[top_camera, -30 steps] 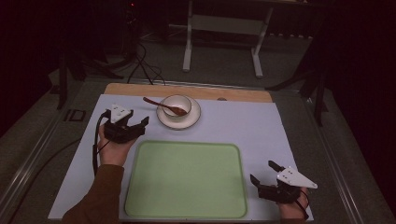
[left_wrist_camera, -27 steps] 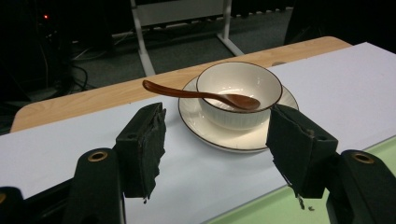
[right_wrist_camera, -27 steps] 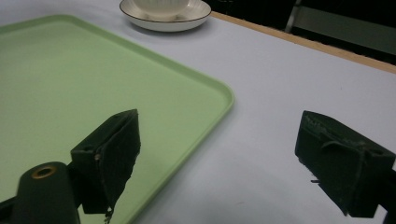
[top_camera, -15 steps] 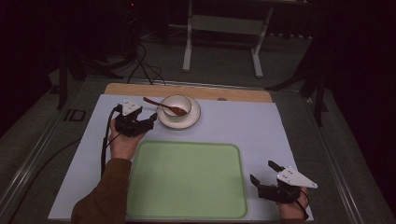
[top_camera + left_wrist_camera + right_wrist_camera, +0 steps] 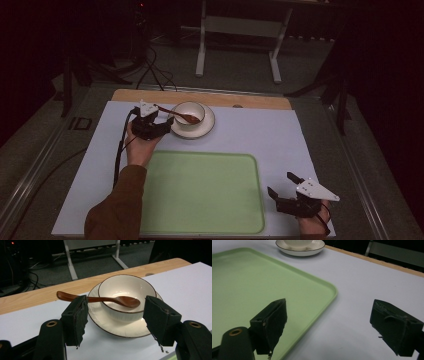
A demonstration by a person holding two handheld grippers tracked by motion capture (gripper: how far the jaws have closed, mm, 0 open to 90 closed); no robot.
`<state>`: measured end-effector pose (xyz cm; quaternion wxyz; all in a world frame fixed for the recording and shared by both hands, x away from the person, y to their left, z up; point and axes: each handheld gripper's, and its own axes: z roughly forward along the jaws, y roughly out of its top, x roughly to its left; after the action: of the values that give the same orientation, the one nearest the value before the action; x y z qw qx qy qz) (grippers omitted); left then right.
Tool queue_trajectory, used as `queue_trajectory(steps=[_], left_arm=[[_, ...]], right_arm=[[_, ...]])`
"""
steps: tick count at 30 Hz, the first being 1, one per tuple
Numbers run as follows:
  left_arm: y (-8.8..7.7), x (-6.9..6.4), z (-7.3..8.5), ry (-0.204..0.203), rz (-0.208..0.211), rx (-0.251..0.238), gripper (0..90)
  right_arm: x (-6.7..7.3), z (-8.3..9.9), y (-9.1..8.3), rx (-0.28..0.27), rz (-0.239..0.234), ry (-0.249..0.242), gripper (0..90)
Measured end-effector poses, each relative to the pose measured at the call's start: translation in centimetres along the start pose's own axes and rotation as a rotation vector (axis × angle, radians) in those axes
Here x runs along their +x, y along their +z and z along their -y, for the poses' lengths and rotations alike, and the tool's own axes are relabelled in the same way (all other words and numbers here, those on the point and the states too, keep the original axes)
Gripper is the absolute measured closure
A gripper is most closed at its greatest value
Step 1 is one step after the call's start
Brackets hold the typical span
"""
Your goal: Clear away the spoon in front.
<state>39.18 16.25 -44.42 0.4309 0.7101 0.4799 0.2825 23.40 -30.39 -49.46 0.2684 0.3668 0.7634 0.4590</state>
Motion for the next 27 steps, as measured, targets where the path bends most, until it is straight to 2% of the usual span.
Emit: queue_trajectory(steps=[4,8,10,18,23,27], left_arm=[[1.2,-0.2,0.1,0.014,0.001,0.02,35.9],[2.0,-0.1,0.3,-0.007,0.001,0.025,35.2],[3.0,0.1,0.6,-0.027,0.003,0.043,34.7],[5.0,0.4,1.1,-0.072,-0.029,0.085,28.0],[5.9,0.6,1.2,-0.09,-0.059,0.105,23.7],[6.3,0.9,1.1,-0.126,-0.06,0.097,22.3]], right_arm=[[-0.1,0.0,0.0,0.0,0.001,0.004,13.8],[-0.2,0.0,0.0,-0.002,0.003,0.009,13.8],[-0.2,0.1,0.0,-0.001,0.003,0.01,13.8],[-0.3,0.1,-0.1,-0.005,0.003,0.021,13.8],[-0.4,0.1,-0.1,-0.002,0.005,0.028,13.8],[-0.4,0.1,-0.1,-0.001,0.004,0.029,13.9]])
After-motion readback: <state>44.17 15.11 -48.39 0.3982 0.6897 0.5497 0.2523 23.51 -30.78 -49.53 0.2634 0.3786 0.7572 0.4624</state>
